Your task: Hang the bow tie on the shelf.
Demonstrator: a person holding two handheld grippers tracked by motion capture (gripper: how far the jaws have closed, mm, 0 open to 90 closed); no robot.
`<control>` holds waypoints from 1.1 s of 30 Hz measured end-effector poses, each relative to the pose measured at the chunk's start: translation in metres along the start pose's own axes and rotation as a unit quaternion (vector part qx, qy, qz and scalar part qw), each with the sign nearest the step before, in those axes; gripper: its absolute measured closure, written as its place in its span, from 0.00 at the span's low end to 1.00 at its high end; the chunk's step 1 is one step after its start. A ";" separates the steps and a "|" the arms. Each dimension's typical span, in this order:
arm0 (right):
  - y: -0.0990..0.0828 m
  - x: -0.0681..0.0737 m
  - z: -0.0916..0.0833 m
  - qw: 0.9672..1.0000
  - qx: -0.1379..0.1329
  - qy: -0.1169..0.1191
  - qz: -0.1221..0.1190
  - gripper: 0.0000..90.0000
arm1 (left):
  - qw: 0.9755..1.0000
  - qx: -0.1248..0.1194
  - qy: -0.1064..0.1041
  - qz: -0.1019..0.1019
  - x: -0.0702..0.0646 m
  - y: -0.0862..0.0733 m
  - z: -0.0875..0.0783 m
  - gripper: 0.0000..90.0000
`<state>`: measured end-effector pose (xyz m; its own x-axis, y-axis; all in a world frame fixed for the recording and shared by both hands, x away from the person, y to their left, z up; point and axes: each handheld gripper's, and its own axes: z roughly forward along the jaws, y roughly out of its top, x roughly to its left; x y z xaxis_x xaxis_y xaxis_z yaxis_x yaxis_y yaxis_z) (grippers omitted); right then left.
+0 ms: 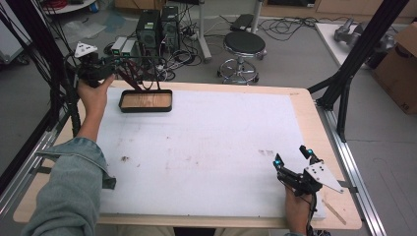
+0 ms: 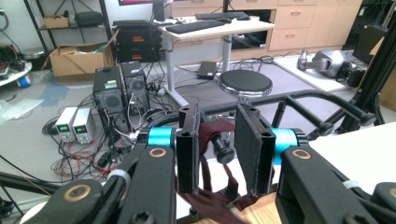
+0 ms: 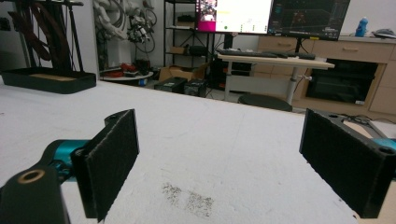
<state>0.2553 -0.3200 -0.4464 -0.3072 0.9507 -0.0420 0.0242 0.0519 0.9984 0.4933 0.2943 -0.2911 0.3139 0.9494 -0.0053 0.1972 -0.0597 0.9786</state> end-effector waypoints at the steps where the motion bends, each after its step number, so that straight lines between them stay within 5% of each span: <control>1: 0.000 0.000 0.000 1.000 0.000 0.000 0.001 0.12 | 1.000 -0.001 -0.002 0.000 -0.001 0.001 -0.002 0.78; 33: 0.000 0.000 0.000 1.000 -0.002 0.001 0.008 0.12 | 0.998 -0.031 -0.053 0.008 -0.021 -0.013 -0.097 0.62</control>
<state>0.2556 -0.3199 -0.4460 -0.3088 0.9507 -0.0268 0.0244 0.0361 0.9990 0.3942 0.3049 -0.2842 0.4134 0.9105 -0.0081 0.1350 -0.0524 0.9895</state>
